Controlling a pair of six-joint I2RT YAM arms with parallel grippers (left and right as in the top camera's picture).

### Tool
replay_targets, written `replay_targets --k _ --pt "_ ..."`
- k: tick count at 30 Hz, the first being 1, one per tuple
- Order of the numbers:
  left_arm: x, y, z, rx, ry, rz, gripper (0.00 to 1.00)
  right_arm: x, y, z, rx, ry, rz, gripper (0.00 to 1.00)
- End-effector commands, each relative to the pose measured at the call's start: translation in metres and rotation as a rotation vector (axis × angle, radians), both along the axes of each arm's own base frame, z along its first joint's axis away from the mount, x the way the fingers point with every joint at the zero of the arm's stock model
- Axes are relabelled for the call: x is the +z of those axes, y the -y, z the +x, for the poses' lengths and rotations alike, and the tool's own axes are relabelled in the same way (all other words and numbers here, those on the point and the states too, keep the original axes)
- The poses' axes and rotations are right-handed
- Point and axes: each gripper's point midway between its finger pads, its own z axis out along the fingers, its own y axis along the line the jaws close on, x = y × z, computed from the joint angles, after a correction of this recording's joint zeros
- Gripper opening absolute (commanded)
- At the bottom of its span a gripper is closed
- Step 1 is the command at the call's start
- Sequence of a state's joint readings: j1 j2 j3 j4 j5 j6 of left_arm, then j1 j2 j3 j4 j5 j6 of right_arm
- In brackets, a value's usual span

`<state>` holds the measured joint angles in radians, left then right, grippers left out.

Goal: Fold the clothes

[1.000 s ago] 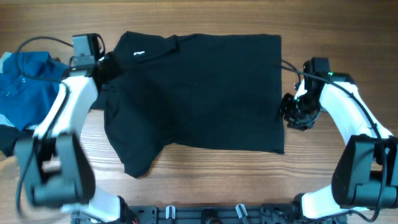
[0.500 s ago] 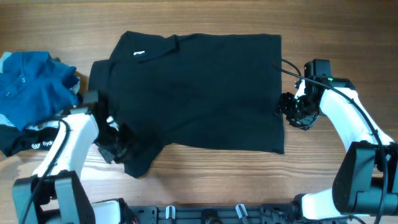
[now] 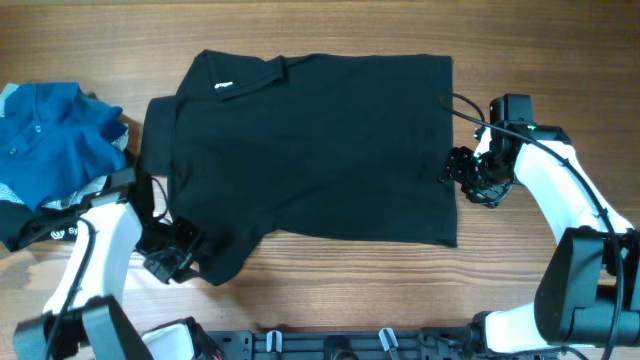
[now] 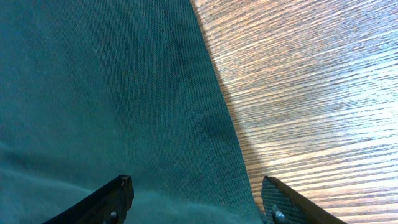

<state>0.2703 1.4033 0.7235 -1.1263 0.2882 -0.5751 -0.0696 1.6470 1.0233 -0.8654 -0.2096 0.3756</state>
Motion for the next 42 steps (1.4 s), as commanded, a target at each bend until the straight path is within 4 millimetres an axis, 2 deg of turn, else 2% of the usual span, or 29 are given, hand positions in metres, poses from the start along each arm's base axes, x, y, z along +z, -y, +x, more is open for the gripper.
replay_targets --k 1,3,6,8,10,11,14,17,19,23,26,29,30,31,34,36,38,39,40,42 --pt "0.005 -0.010 0.003 0.000 0.032 0.047 0.49 0.007 -0.004 0.003 0.015 0.029 0.013 0.72" --pt "-0.003 -0.010 -0.007 0.055 -0.016 0.065 0.52 0.007 -0.004 0.003 0.015 0.029 0.013 0.72" --pt "-0.029 0.000 -0.028 0.133 -0.069 0.047 0.56 0.006 -0.003 0.003 0.014 0.029 0.012 0.72" --pt "-0.035 0.006 -0.034 0.141 -0.075 0.022 0.48 0.006 -0.001 0.003 0.010 0.026 -0.003 0.73" --pt "-0.035 0.009 -0.028 0.147 -0.051 0.004 0.13 0.006 0.000 0.002 -0.014 0.017 -0.003 0.72" --pt "-0.034 0.012 -0.023 0.153 -0.033 -0.019 0.04 0.006 0.000 0.000 -0.027 0.008 -0.001 0.72" --pt "-0.019 0.007 -0.002 0.128 0.030 -0.018 0.04 0.005 0.000 -0.003 -0.051 -0.011 0.001 0.74" --pt "0.012 -0.004 0.033 0.100 0.147 0.006 0.04 0.000 0.002 -0.013 -0.099 -0.054 0.000 0.76" --pt "0.026 -0.008 0.049 0.098 0.205 0.019 0.04 -0.006 0.004 -0.021 -0.111 -0.080 0.001 0.76" --pt "0.032 -0.006 0.053 0.075 0.236 0.004 0.04 -0.029 0.001 -0.061 -0.151 -0.197 0.050 0.75" --pt "0.032 -0.006 0.053 0.072 0.239 0.004 0.04 -0.047 0.003 -0.090 -0.266 -0.290 0.039 0.68" --pt "0.033 -0.006 0.054 0.047 0.252 0.005 0.04 -0.057 0.001 -0.089 -0.223 -0.245 0.058 0.64" --pt "0.033 -0.006 0.053 0.047 0.252 0.005 0.04 -0.057 -0.004 -0.085 -0.187 -0.220 0.092 0.58" --pt "0.033 -0.006 0.053 0.027 0.258 0.004 0.08 -0.055 -0.010 -0.083 -0.160 -0.208 0.129 0.41" --pt "0.033 -0.004 0.047 0.000 0.240 -0.004 0.21 -0.053 -0.013 -0.092 -0.106 -0.232 0.145 0.17" --pt "0.033 0.001 0.045 -0.024 0.231 -0.008 0.25 -0.052 -0.014 -0.097 -0.087 -0.249 0.147 0.15" --pt "0.033 0.007 0.045 -0.061 0.232 -0.004 0.31 -0.050 -0.014 -0.096 -0.087 -0.249 0.147 0.17" --pt "0.032 0.012 0.044 -0.094 0.230 -0.001 0.34 -0.050 -0.014 -0.097 -0.088 -0.257 0.147 0.45" --pt "0.032 0.017 0.043 -0.121 0.230 0.000 0.38 -0.050 -0.010 -0.103 -0.108 -0.287 0.120 0.62" --pt "0.030 0.018 0.042 -0.150 0.223 0.024 0.38 -0.052 0.003 -0.114 -0.170 -0.342 0.040 0.64"
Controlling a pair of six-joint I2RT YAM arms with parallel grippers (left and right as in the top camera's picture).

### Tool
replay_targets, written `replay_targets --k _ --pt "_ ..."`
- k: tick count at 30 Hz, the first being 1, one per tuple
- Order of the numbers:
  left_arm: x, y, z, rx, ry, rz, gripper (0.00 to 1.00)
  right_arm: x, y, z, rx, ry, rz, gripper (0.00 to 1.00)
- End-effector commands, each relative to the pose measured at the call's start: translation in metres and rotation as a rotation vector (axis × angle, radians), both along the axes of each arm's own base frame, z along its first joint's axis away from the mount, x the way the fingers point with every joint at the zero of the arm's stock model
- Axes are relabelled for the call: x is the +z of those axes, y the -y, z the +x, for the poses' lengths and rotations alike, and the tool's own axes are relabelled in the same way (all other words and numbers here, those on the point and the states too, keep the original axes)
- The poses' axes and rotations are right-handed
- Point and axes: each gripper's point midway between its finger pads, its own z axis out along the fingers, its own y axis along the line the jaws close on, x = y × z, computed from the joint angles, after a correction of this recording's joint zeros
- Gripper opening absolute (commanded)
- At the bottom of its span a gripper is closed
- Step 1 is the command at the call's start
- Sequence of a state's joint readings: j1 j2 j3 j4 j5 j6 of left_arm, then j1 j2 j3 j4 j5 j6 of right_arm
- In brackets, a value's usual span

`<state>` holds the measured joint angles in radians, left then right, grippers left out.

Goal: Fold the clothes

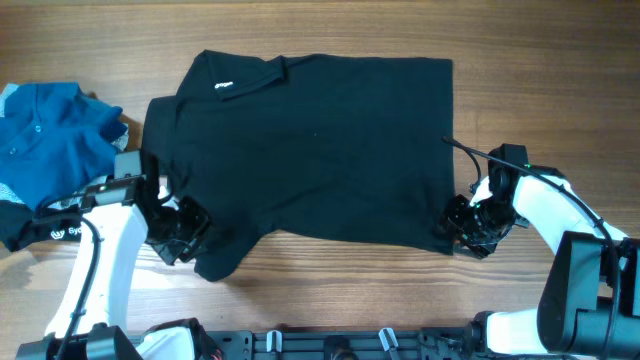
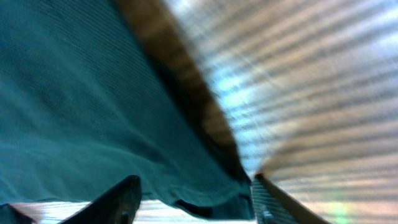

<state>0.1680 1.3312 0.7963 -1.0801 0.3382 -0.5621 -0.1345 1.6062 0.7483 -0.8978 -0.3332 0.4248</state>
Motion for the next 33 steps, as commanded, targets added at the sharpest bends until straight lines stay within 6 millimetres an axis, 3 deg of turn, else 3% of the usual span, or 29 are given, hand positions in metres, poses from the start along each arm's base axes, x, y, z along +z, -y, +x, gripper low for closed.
replay_targets --k 1,2,9,10,12,13,14,17,19,21,25,27,31,33 --pt "0.004 0.000 0.003 -0.043 0.023 0.040 0.38 -0.009 0.019 -0.015 -0.037 -0.082 -0.100 0.59" --pt "0.003 -0.001 0.003 -0.044 0.022 0.047 0.36 -0.008 0.017 -0.014 -0.013 -0.067 -0.068 0.52" --pt "0.003 -0.001 0.006 -0.044 0.039 0.050 0.37 -0.012 -0.009 -0.019 -0.020 -0.037 0.085 0.50" --pt "0.003 -0.001 0.007 -0.044 0.039 0.050 0.38 -0.015 -0.010 -0.020 -0.026 -0.036 0.085 0.45" --pt "0.003 -0.001 0.006 -0.044 0.038 0.050 0.38 -0.014 -0.008 -0.013 -0.013 -0.011 0.078 0.27" --pt "0.002 -0.001 0.006 -0.044 0.037 0.050 0.38 -0.011 -0.007 -0.009 0.000 0.004 0.079 0.13" --pt "0.002 -0.001 0.005 -0.045 0.035 0.049 0.38 -0.006 -0.006 -0.003 0.012 0.015 0.079 0.06" --pt "0.002 -0.001 0.002 -0.045 0.023 0.047 0.39 0.019 -0.002 0.019 0.037 0.049 0.071 0.04" --pt "0.001 0.001 -0.008 -0.041 -0.022 0.037 0.47 0.034 0.001 0.036 0.038 0.083 0.068 0.04" --pt "-0.014 0.004 -0.025 0.013 -0.091 0.026 0.60 0.040 0.002 0.046 0.039 0.113 0.064 0.04" --pt "-0.045 0.009 -0.054 0.143 -0.194 0.023 0.64 0.040 0.002 0.047 0.039 0.115 0.063 0.04" --pt "-0.053 0.009 -0.056 0.160 -0.194 0.025 0.58 0.040 0.002 0.047 0.039 0.117 0.063 0.04" --pt "-0.062 0.001 -0.038 0.161 -0.106 0.059 0.45 0.040 0.003 0.052 0.039 0.136 0.059 0.04" --pt "-0.061 0.002 -0.040 0.160 -0.113 0.058 0.13 0.040 0.003 0.052 0.040 0.137 0.058 0.04"
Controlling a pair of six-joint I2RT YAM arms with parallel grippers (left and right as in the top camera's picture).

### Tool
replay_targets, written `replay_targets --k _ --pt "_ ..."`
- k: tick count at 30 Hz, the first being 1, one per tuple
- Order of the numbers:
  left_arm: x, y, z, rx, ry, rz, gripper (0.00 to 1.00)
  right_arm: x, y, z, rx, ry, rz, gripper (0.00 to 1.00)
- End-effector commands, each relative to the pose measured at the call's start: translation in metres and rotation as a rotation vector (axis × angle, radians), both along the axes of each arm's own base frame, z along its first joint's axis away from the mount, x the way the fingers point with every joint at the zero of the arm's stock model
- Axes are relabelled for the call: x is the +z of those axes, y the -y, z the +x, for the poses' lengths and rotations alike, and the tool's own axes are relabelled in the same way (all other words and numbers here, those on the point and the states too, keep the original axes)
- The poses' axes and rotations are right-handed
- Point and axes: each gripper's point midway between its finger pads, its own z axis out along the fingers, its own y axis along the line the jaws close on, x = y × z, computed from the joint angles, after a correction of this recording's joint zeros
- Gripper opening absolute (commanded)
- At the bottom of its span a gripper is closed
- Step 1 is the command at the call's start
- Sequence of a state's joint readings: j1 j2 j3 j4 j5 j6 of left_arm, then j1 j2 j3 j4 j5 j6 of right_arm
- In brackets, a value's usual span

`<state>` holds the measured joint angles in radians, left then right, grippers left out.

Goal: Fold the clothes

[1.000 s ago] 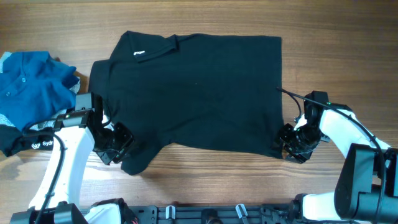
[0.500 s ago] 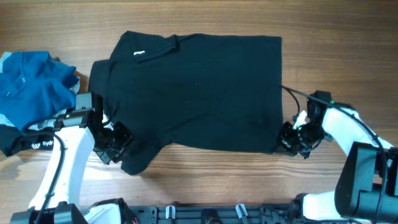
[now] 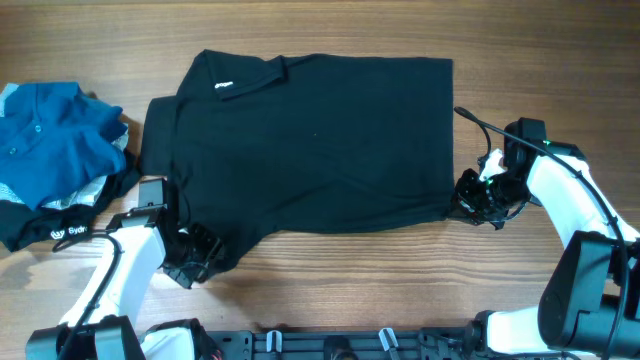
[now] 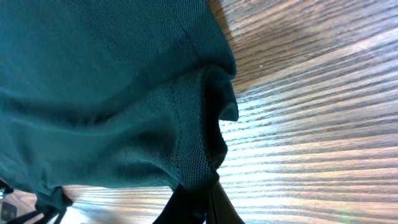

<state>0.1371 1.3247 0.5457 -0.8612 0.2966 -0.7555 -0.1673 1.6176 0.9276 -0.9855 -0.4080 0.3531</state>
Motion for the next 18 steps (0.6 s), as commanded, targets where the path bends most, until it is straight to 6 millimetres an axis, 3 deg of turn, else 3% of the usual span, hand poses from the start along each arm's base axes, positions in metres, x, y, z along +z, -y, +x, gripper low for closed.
replay_targets --k 1,3,5,9,10,11,12,14,16,18 --pt "-0.001 0.001 -0.009 0.009 -0.038 0.002 0.04 0.001 0.004 0.006 0.018 0.018 -0.026 0.04" --pt "0.006 0.004 -0.011 -0.001 -0.056 -0.017 0.04 0.000 0.006 0.005 0.023 0.015 -0.039 0.04" --pt "0.025 0.002 0.001 -0.077 -0.018 -0.018 0.04 0.000 0.005 0.000 0.026 -0.006 -0.035 0.04" --pt "0.084 -0.012 0.040 -0.191 0.090 0.049 0.04 0.008 0.002 -0.021 0.027 -0.082 -0.021 0.04" --pt "0.087 -0.015 0.040 -0.203 0.088 0.065 0.04 0.010 0.002 -0.020 0.026 -0.071 -0.023 0.04" --pt "0.086 -0.017 0.036 -0.202 0.071 0.077 0.06 0.013 0.002 -0.018 0.019 -0.057 -0.027 0.05" --pt "0.080 -0.017 0.030 -0.167 0.038 0.074 0.23 0.014 0.003 -0.016 0.019 -0.042 -0.029 0.05" --pt "0.065 -0.018 0.023 -0.109 0.005 0.087 0.39 0.014 0.003 -0.015 0.019 -0.038 -0.030 0.05" --pt "0.048 -0.021 0.011 -0.047 -0.040 0.090 0.45 0.014 0.003 -0.014 0.019 -0.033 -0.031 0.05" --pt "0.033 -0.022 -0.006 0.000 -0.092 0.075 0.45 0.014 0.003 -0.011 0.019 -0.023 -0.033 0.06"
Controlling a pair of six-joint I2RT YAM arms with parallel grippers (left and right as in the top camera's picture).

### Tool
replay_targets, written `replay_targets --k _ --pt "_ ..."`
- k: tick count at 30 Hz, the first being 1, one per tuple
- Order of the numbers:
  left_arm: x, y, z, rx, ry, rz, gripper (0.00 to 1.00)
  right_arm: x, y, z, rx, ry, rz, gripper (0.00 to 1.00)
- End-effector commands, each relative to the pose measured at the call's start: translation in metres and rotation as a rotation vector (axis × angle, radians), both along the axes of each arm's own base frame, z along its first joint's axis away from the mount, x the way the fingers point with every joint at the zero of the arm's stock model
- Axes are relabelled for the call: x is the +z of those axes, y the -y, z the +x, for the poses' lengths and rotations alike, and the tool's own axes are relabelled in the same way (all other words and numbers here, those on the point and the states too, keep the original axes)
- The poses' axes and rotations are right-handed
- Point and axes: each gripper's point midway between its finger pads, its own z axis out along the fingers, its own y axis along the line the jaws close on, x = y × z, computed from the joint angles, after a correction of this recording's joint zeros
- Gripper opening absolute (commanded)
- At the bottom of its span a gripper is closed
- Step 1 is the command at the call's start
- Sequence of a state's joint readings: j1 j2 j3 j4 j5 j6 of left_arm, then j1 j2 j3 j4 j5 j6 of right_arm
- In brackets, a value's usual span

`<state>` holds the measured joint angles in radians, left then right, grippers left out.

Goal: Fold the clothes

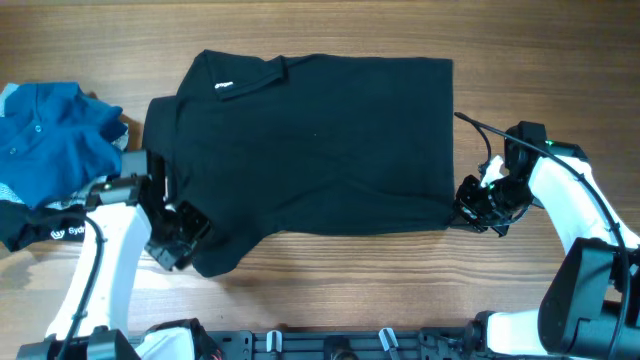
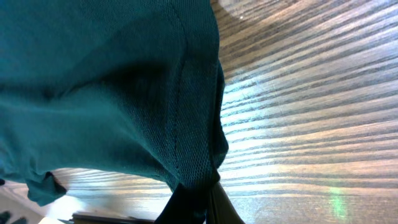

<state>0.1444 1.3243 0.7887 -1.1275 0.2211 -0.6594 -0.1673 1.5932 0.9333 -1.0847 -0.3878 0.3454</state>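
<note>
A black polo shirt [image 1: 310,145] lies spread on the wooden table, collar at the upper left, hem toward the right. My right gripper [image 1: 470,210] is shut on the shirt's lower right hem corner. In the right wrist view the pinched fabric [image 2: 186,143] hangs lifted above the wood, bunched into the closed fingers [image 2: 214,208]. My left gripper [image 1: 178,235] sits at the shirt's lower left corner, by the sleeve [image 1: 215,250]; the overhead view does not show how its jaws stand.
A blue polo shirt [image 1: 50,140] lies piled with other clothes at the left table edge. A black rail [image 1: 330,345] runs along the near edge. Bare wood [image 1: 540,60] shows to the right of and behind the black shirt.
My left gripper has shifted up and slightly left, onto the shirt's lower left corner. The right gripper stays shut on the hem corner, which now hangs a little higher off the wood.
First my right gripper was open over the shirt's right edge and the left was at the lower left sleeve. Then the right was open at the lower right hem corner. Later it was shut on that corner, and it holds it raised now.
</note>
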Motion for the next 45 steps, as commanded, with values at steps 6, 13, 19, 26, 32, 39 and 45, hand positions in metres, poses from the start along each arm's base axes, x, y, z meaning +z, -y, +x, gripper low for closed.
replay_targets --k 6,13,19,26,32,39,45 --pt "-0.056 -0.009 -0.048 0.186 -0.118 0.006 0.47 0.005 0.004 0.012 0.008 0.063 -0.028 0.06" --pt "-0.059 -0.009 -0.029 0.238 -0.046 -0.008 0.47 0.005 0.004 0.013 0.010 0.069 -0.029 0.06" --pt "-0.063 -0.023 -0.024 0.233 -0.024 0.067 0.16 0.005 0.004 0.013 0.011 0.067 -0.028 0.06" --pt "-0.065 -0.034 -0.023 0.229 -0.014 0.131 0.43 0.005 0.004 0.013 0.010 0.068 -0.028 0.06" --pt "-0.061 -0.022 -0.027 0.233 -0.035 0.059 0.04 0.005 0.005 0.013 0.013 0.066 -0.032 0.06" --pt "0.016 -0.022 -0.005 0.156 0.068 0.044 0.04 0.017 0.002 -0.015 0.040 -0.058 -0.018 0.04" --pt "0.045 -0.032 0.048 0.155 0.321 0.062 0.04 0.044 -0.002 0.025 0.049 0.093 0.028 0.04"
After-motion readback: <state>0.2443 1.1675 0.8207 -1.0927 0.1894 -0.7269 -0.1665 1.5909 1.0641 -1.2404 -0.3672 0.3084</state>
